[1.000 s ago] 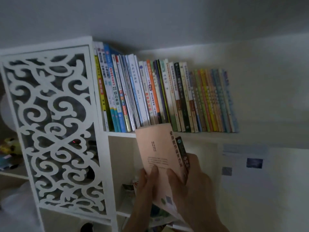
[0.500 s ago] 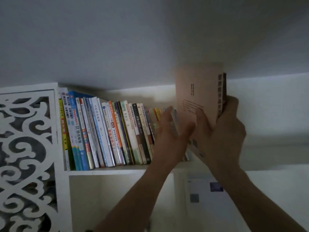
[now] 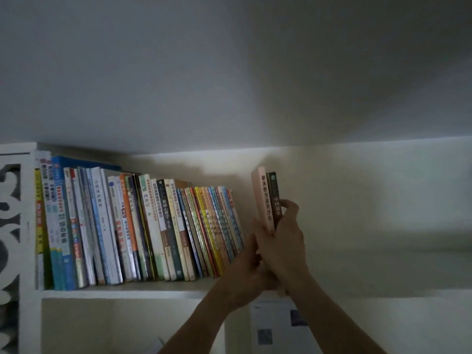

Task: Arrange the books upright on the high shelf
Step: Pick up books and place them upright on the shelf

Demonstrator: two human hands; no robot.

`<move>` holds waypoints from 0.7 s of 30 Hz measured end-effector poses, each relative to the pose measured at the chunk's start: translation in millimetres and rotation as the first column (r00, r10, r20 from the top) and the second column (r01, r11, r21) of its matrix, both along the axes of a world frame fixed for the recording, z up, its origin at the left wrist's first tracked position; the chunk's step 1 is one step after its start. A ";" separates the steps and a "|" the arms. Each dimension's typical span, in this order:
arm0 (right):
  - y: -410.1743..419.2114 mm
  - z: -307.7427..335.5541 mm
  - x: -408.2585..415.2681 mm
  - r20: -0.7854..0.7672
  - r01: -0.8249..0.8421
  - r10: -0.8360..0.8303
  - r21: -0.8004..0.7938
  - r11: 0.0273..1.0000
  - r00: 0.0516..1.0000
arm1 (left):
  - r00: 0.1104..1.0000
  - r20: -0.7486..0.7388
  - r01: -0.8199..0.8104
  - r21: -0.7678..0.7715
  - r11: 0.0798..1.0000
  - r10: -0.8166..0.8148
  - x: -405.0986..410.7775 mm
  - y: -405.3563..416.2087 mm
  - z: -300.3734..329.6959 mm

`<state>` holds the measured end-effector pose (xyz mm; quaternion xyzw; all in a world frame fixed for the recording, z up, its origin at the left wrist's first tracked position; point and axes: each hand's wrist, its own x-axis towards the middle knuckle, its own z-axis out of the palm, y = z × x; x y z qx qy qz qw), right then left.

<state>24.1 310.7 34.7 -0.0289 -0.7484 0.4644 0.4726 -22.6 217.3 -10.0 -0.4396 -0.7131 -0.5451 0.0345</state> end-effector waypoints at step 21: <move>67.8 -0.1 0.9 0.233 -0.605 0.690 -0.345 0.718 0.686 | 0.993 -0.114 -0.016 -0.122 0.992 0.002 -0.4 6.1 3.2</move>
